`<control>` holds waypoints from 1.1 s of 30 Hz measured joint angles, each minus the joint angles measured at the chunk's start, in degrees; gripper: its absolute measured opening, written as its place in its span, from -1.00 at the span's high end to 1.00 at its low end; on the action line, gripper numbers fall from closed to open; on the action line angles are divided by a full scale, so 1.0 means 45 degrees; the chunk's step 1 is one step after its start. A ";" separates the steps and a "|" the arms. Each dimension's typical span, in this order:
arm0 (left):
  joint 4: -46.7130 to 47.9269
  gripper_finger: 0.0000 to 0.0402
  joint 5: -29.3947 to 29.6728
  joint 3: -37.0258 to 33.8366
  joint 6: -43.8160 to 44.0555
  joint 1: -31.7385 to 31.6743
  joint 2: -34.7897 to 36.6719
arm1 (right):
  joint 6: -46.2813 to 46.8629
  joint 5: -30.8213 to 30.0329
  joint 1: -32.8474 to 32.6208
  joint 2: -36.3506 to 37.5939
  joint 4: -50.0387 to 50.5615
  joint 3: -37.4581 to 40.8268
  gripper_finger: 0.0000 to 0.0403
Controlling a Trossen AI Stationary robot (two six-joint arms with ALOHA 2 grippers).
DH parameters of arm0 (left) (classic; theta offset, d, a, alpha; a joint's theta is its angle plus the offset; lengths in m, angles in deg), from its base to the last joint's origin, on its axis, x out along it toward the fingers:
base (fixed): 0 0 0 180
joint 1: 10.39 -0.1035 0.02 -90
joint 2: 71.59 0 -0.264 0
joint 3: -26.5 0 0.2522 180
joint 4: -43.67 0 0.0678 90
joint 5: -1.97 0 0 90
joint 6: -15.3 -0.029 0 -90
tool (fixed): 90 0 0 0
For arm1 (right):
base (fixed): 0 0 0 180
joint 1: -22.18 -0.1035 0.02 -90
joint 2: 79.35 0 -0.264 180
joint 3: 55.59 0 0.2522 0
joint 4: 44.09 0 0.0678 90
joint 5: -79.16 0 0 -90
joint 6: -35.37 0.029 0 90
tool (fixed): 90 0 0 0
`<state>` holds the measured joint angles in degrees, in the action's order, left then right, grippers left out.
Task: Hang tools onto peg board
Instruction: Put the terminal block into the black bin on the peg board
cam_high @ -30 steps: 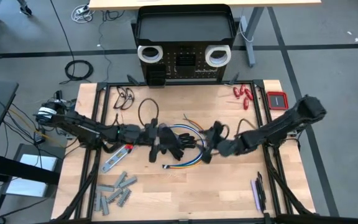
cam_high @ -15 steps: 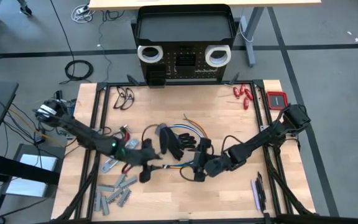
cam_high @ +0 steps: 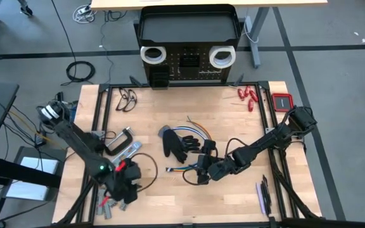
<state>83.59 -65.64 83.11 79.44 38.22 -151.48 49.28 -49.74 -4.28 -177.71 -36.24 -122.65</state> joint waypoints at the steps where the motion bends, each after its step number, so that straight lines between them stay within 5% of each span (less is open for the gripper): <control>1: -0.0008 -0.01 0.0153 0.0004 0.0230 0.0211 -0.0235 | 0.0005 -0.0004 0.0000 0.0000 0.0000 0.0000 -0.41; 14: 0.0166 -0.01 0.0660 0.0104 0.2838 0.1005 -0.3639 | 0.0655 0.0454 -0.0109 0.0000 0.0206 0.0009 -0.41; 19: 0.0331 0.04 0.0778 0.0112 0.3164 0.1013 -0.3761 | 0.0926 0.0625 -0.0541 0.0000 0.0471 0.0010 -0.41; 25: 0.0857 0.45 0.0789 0.0112 0.3307 0.1013 -0.3770 | 0.0898 -0.0044 -0.1210 0.0007 0.0601 0.0010 -0.41; 33: 0.2675 0.47 0.0461 0.0345 0.2902 0.0571 -0.2745 | 0.0968 -0.0223 -0.1621 0.1478 0.0990 0.0019 -0.41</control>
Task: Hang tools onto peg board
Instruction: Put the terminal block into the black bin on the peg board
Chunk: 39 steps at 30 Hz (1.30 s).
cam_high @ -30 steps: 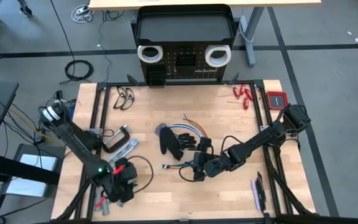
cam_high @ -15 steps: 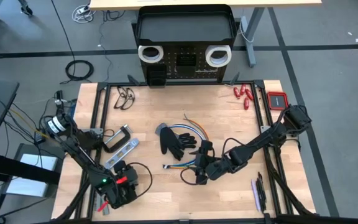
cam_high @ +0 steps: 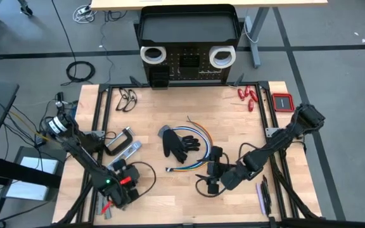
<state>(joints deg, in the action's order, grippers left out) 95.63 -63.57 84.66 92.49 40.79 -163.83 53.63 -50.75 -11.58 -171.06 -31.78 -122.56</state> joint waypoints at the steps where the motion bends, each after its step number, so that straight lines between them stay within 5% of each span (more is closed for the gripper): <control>1: 0.0496 0.48 0.0209 0.0036 -0.0142 -0.0176 0.0304 | -0.0048 -0.0200 -0.0006 0.0182 -0.0075 0.0000 -0.41; 7: 0.0470 0.47 0.2329 0.0253 -0.1952 -0.1703 0.2592 | -0.1339 -0.0892 0.0317 -0.0125 -0.1273 -0.0005 -0.41; 12: -0.1800 0.44 0.4039 0.0277 -0.4093 -0.2907 0.3803 | -0.1603 -0.0892 0.1023 -0.1573 -0.3803 -0.0005 -0.41; 18: -0.7010 0.43 0.6200 0.0282 -0.7358 -0.3954 0.4099 | -0.1549 -0.0886 0.1748 -0.4097 -1.0176 -0.0005 -0.41; 24: -1.3779 0.43 0.6869 -0.0206 -1.1623 -0.4333 0.3790 | -0.3624 -0.0970 0.1806 -0.6000 -1.6185 -0.0276 -0.41; 31: -1.8221 0.42 0.7307 -0.0377 -1.3722 -0.5003 0.2466 | -0.7054 -0.2966 0.1985 -0.6066 -1.5127 -0.2339 -0.40; 39: -1.9722 0.42 0.7322 -0.0369 -1.3889 -0.5347 0.1724 | -0.7309 -0.3616 0.2209 -0.6025 -1.4853 -0.3028 -0.26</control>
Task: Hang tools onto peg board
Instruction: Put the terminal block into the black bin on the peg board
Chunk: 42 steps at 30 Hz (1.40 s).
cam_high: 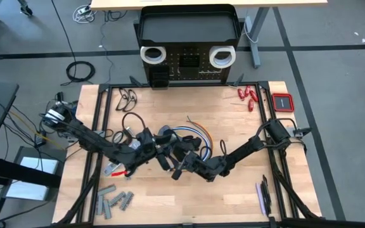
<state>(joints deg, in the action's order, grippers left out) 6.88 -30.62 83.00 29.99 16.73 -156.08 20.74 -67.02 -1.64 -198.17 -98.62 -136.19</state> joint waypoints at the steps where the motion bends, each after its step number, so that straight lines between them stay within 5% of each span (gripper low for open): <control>1: -0.0097 0.42 -0.0012 -0.0001 -0.0127 0.0000 -0.0005 | 0.0159 0.0023 0.0000 0.0000 0.0079 -0.0003 -0.22; 18: -0.0509 0.43 -0.0978 0.0029 -0.0479 0.0102 0.0007 | 0.0518 -0.1026 -0.0013 -0.0005 0.0457 -0.0003 0.76; 24: -0.0533 0.42 -0.0921 0.0029 -0.2509 0.0285 0.0094 | -0.0048 -0.1803 -0.0308 0.0109 0.0671 -0.0003 0.76; 33: 0.0502 0.42 0.1810 0.0019 -0.6767 0.1632 0.2250 | -0.2241 -0.3655 -0.0833 0.1637 0.2290 -0.0008 0.76; 37: 0.3035 0.42 0.3330 0.0019 -0.6494 0.2197 0.3000 | -0.3782 -0.4970 -0.0584 0.2800 0.4425 -0.0209 0.76; 42: 0.5838 0.42 0.3531 0.0019 -0.4270 0.2346 0.3034 | -0.7788 -0.6492 0.0492 0.3719 0.6533 -0.1187 0.76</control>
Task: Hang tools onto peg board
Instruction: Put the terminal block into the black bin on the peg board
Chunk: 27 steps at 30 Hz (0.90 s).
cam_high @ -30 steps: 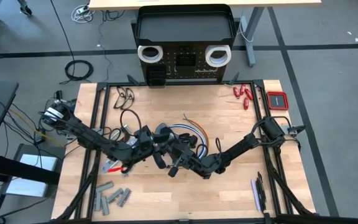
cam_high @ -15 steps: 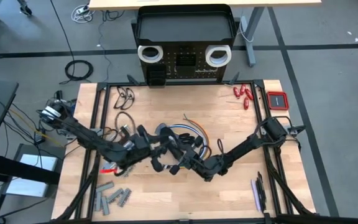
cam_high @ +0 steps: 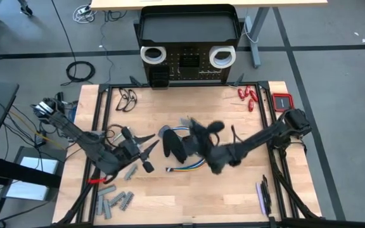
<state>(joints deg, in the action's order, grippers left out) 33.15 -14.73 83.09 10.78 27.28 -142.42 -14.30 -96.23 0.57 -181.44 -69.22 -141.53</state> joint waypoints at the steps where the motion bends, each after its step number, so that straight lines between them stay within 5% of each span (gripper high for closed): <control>1: 0.0606 0.42 -0.0084 0.0000 0.0558 -0.0010 -0.0034 | -0.1132 -0.0393 0.0325 0.0072 0.0026 -0.0237 0.76; 12: 0.4102 0.42 -0.0687 -0.0015 0.3565 -0.0092 -0.0149 | -0.3839 0.1156 0.5326 0.0230 0.7394 -0.2749 0.76; 19: 0.6425 0.42 -0.1677 -0.0005 0.5928 -0.0124 -0.0149 | -0.4906 0.2165 0.7099 0.0230 1.1661 -0.4352 0.76; 27: 0.6305 0.42 -0.1739 -0.0005 0.6083 -0.0632 -0.0149 | -0.7051 0.3330 0.8057 0.0225 1.2089 -0.4689 0.76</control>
<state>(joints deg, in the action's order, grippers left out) 61.52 -22.55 83.07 38.15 24.44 -143.09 -46.03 -81.25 36.83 -180.42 -14.82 -162.63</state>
